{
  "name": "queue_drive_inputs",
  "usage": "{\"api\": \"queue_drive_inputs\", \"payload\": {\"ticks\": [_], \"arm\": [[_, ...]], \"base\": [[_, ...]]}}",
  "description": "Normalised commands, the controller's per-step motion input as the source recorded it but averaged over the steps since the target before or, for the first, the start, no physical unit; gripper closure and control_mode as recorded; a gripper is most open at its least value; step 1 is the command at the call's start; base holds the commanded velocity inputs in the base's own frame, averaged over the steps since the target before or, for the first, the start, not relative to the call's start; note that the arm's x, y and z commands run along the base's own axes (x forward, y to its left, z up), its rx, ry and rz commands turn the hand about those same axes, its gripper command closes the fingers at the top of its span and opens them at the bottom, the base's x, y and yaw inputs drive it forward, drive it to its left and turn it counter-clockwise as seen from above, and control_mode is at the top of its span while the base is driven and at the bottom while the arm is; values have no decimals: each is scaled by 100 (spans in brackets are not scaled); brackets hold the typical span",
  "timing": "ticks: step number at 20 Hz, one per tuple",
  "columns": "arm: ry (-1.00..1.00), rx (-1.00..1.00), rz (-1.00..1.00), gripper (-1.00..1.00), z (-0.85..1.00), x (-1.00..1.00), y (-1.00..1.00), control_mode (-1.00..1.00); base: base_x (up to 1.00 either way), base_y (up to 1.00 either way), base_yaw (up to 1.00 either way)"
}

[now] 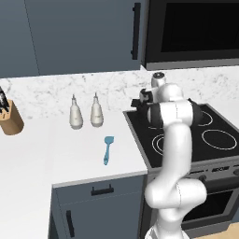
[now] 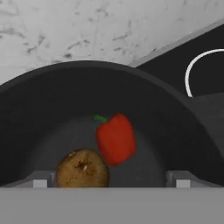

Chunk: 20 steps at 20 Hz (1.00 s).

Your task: Put the mushroom and bell pepper in the pot. Retrieve the spatula and lightly stir the vegetables in the pot.

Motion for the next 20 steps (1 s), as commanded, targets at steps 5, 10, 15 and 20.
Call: {"api": "queue_drive_inputs", "payload": {"ticks": [5,10,15,20], "arm": [[-31,0,0,-100,15,-65,-3,-100],[-30,4,6,-100,80,-74,-7,-100],[-21,1,10,-100,100,-79,-3,-100],[6,0,22,-100,81,-89,7,-100]], "base": [[0,0,0],[0,0,0],[0,0,0],[0,0,0]]}}
